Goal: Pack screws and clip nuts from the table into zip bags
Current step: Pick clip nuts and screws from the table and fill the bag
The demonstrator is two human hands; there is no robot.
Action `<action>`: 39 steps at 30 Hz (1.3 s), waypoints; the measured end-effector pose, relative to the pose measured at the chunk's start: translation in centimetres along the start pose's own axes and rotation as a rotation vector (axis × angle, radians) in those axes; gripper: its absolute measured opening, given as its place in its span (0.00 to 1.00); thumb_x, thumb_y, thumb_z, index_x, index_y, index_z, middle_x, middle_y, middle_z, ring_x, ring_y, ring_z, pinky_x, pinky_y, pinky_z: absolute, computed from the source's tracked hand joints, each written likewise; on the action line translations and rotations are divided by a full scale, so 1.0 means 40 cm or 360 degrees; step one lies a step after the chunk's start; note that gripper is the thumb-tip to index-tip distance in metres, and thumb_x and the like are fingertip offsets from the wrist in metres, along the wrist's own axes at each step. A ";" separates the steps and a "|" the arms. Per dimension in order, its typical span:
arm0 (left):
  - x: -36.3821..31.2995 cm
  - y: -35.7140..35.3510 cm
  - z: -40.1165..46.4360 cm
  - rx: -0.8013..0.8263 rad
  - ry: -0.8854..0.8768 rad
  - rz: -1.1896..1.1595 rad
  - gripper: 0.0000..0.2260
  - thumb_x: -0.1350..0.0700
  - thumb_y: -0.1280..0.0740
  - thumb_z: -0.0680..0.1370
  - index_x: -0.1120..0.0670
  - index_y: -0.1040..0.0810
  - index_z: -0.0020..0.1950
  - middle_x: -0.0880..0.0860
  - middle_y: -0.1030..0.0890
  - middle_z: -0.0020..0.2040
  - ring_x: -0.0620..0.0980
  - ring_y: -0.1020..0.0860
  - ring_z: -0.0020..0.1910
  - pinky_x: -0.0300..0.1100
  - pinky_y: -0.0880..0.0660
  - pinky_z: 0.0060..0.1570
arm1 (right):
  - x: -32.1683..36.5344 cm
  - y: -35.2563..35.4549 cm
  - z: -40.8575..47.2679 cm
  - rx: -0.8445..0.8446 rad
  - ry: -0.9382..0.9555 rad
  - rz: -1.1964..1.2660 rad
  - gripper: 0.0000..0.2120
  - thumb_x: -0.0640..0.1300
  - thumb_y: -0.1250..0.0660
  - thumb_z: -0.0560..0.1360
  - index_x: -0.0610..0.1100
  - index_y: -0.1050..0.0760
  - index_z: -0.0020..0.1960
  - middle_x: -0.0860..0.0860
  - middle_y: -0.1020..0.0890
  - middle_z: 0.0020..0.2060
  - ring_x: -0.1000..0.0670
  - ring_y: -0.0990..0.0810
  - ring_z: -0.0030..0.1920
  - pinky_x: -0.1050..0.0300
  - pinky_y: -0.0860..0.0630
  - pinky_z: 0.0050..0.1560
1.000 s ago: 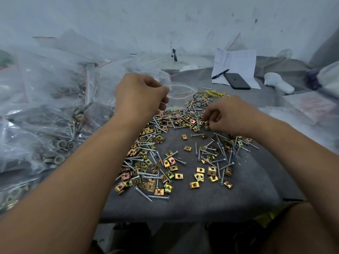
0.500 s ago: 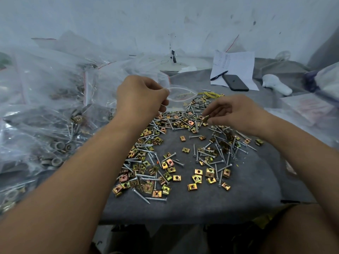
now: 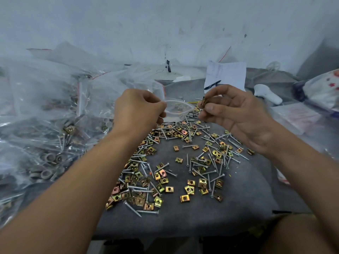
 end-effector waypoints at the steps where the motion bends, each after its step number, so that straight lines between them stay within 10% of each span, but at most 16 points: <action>1: 0.001 -0.002 0.000 0.0003 0.0001 0.0000 0.06 0.58 0.26 0.80 0.56 0.14 0.43 0.51 0.13 0.35 0.49 0.13 0.34 0.41 0.19 0.34 | -0.003 -0.005 0.002 0.0016 -0.0014 0.0056 0.14 0.34 0.25 0.73 0.41 0.18 0.58 0.37 0.15 0.51 0.40 0.14 0.49 0.48 0.18 0.55; 26: -0.003 -0.007 0.001 0.0036 -0.0043 0.0055 0.06 0.58 0.26 0.79 0.55 0.14 0.42 0.51 0.13 0.34 0.49 0.13 0.34 0.46 0.15 0.39 | -0.007 -0.065 0.009 0.0067 -0.0030 0.0081 0.06 0.37 0.32 0.79 0.38 0.23 0.55 0.34 0.16 0.55 0.38 0.14 0.51 0.47 0.18 0.55; 39: -0.014 -0.019 -0.014 0.0083 -0.0109 0.0167 0.07 0.59 0.27 0.79 0.53 0.14 0.40 0.50 0.14 0.33 0.47 0.14 0.33 0.54 0.13 0.42 | 0.038 -0.126 0.009 -0.0359 0.0296 -0.1752 0.04 0.47 0.24 0.76 0.53 0.17 0.49 0.59 0.18 0.37 0.58 0.17 0.37 0.59 0.19 0.43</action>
Point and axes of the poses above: each hand's wrist, its own z-axis towards the middle knuckle, its own y-axis out of the back of the hand, x = y × z, the point moved 5 cm from there along z, towards the middle knuckle
